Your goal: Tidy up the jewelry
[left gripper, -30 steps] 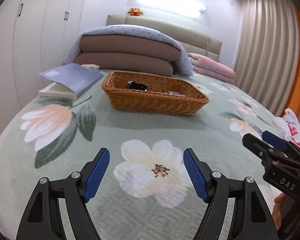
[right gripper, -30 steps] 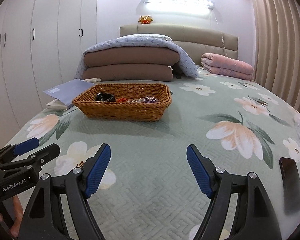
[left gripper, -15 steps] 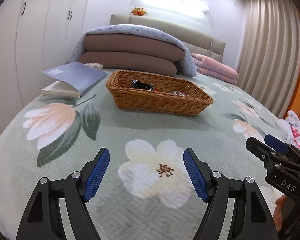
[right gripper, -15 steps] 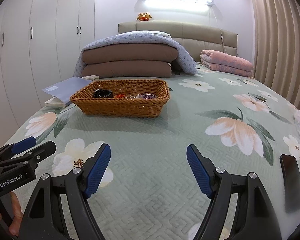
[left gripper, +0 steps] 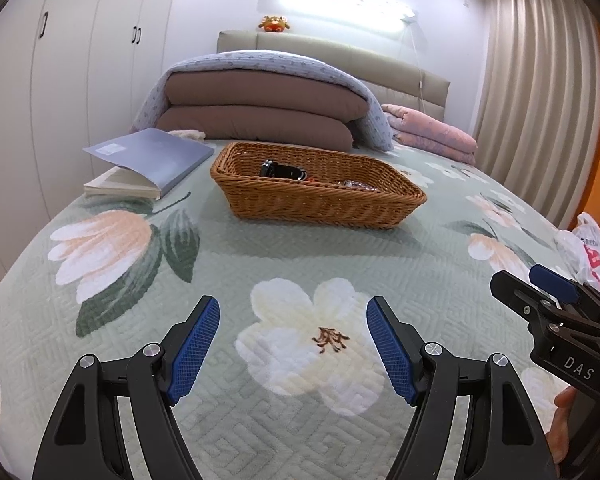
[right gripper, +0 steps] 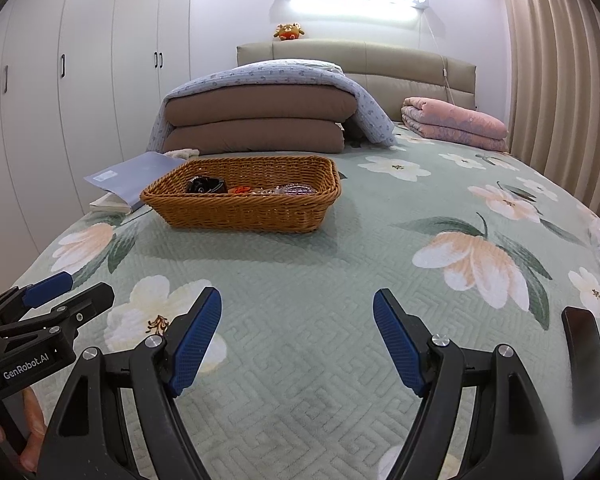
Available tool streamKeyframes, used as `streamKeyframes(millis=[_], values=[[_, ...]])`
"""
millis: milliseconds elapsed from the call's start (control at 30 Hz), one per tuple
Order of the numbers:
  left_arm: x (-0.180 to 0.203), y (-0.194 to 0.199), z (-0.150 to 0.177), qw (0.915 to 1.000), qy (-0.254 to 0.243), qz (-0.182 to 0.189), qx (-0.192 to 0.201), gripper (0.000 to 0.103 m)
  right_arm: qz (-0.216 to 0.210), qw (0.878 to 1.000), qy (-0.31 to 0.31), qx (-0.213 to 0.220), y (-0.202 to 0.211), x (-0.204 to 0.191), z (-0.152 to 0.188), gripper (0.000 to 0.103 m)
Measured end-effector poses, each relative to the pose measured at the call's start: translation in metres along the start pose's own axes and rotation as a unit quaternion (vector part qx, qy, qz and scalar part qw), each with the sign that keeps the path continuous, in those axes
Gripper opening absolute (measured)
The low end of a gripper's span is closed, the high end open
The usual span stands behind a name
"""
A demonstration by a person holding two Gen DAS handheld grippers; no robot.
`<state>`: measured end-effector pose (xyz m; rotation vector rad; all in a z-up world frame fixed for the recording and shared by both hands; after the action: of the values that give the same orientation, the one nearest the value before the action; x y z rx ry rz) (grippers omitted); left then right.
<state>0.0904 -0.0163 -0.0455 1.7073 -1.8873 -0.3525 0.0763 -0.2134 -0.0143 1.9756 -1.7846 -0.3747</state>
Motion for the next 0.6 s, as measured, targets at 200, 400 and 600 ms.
streamKeyframes(millis=[200, 400, 600], values=[[0.0002, 0.0000, -0.0001, 1.0000, 0.000, 0.001, 0.000, 0.077, 0.000, 1.000, 0.001, 0.000, -0.0001, -0.0003, 0.0003, 0.080], [0.0004, -0.0003, 0.0003, 1.0000, -0.002, 0.000, 0.000, 0.077, 0.001, 1.000, 0.001, 0.000, 0.0000, -0.0003, 0.0002, 0.080], [-0.0007, -0.0008, 0.0007, 1.0000, 0.000, -0.003, 0.000, 0.077, 0.002, 1.000, 0.002, 0.001, 0.0004, -0.0002, 0.0002, 0.080]])
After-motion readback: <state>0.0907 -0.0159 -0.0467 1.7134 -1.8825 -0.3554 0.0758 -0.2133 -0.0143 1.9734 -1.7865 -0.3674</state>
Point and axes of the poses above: each gripper's, at about its wrist camera, not at the fingertips, and y roughly against the way its jaws point, x to its right, z to its underside, the point moved 5 cm from there along -y, roughly the way its jaws point, and after that the axes turned 6 degrees about y, right-handed, at the moved point
